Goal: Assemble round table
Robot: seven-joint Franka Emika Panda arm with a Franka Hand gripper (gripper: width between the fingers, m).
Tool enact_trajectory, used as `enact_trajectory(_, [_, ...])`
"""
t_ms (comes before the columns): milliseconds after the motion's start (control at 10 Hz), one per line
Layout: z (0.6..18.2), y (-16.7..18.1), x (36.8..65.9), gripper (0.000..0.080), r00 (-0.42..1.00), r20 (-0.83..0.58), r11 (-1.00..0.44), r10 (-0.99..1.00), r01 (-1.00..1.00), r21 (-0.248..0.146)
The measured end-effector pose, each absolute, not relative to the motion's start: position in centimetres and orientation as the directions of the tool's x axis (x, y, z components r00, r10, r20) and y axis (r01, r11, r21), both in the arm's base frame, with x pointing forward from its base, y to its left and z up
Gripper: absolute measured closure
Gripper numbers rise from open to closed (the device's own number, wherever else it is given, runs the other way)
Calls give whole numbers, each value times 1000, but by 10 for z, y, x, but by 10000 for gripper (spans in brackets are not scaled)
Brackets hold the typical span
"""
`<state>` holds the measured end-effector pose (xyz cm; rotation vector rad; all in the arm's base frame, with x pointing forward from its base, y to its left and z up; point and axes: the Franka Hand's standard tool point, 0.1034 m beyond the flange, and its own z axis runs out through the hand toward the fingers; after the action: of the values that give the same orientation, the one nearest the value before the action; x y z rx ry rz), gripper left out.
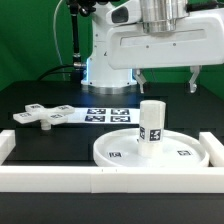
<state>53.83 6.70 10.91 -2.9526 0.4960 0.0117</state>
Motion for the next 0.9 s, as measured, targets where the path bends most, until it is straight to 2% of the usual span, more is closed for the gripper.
enact_trajectory(200, [109,65,538,150,989,-4,-979,-149,-148,-137])
enact_trajectory(300, [107,62,537,150,1000,14,-996,6,7,-92])
enact_trajectory(400, [107,54,534,150,994,21,-991,106,107,-82])
enact_trajectory(600, [108,22,529,150,943,39,-941,330,332,-71])
enact_trajectory(900, [108,19,529,150,941,39,-939,335,337,-71])
